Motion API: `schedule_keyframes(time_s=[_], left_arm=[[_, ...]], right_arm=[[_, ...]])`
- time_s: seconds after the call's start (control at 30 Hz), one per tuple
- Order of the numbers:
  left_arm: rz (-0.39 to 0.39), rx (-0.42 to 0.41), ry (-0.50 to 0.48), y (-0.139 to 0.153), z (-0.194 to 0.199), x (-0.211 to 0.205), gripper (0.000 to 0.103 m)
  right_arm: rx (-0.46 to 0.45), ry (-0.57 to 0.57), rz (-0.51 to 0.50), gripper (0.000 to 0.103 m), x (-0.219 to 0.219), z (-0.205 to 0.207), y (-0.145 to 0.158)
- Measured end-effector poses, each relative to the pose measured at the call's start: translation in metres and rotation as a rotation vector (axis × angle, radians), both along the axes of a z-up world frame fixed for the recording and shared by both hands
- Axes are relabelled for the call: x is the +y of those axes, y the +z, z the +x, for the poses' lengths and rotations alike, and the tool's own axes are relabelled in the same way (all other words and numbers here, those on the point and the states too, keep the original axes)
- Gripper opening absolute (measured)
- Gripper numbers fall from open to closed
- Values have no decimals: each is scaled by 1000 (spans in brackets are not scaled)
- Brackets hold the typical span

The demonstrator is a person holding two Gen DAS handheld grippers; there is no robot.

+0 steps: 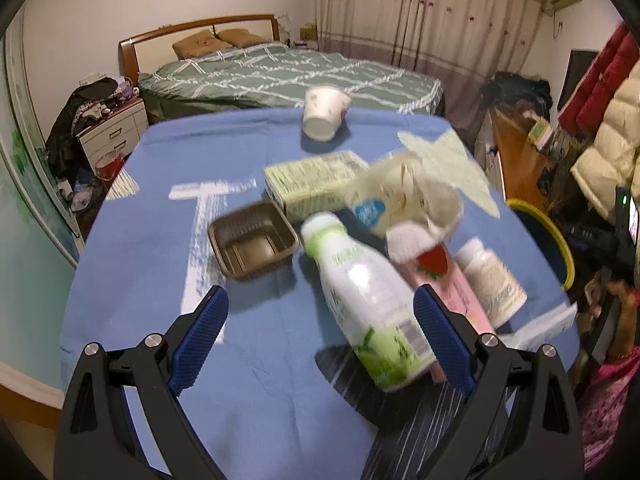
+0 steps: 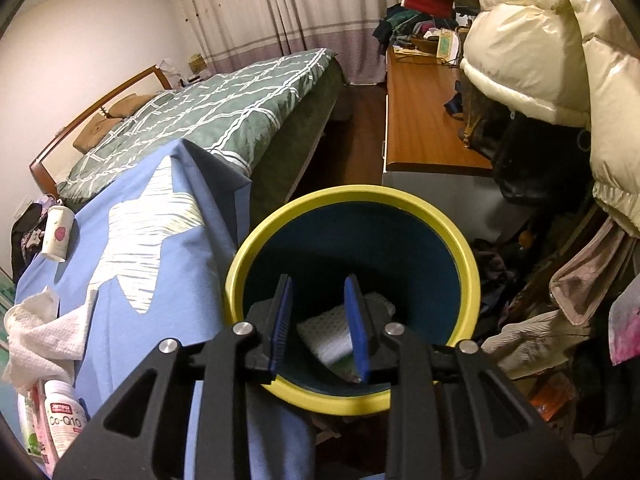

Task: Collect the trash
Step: 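Reach the left gripper to the green-labelled white bottle and grasp it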

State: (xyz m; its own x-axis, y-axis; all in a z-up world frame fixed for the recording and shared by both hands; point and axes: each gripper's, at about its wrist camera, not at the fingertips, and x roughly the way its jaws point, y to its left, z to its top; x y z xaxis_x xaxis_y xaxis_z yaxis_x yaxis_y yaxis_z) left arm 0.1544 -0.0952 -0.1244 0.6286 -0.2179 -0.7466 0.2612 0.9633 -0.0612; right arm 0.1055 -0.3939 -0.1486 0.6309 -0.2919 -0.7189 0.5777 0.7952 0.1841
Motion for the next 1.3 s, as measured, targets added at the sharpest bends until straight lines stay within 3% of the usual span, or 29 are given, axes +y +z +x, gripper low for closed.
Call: schedule_keyframes(time_s=[0.37, 0.53, 0.77, 0.9, 1.03, 1.23, 1.3], left_arm=[[34, 67, -103, -33, -20, -31, 92], [23, 78, -92, -38, -16, -28, 92], [88, 66, -13, -38, -13, 4, 92], [55, 48, 19, -32, -13, 24, 92], [11, 52, -27, -37, -10, 17, 93], [32, 39, -42, -49, -3, -1, 93], [33, 35, -33, -52, 1, -2, 88]], right_arm=[[-2, 24, 4, 26, 7, 4, 1], [2, 28, 8, 26, 6, 4, -1], [5, 32, 10, 26, 8, 4, -2], [5, 34, 11, 26, 8, 4, -2], [7, 52, 7, 26, 14, 7, -1], [6, 62, -1, 26, 19, 8, 0], [8, 62, -1, 26, 19, 8, 0]])
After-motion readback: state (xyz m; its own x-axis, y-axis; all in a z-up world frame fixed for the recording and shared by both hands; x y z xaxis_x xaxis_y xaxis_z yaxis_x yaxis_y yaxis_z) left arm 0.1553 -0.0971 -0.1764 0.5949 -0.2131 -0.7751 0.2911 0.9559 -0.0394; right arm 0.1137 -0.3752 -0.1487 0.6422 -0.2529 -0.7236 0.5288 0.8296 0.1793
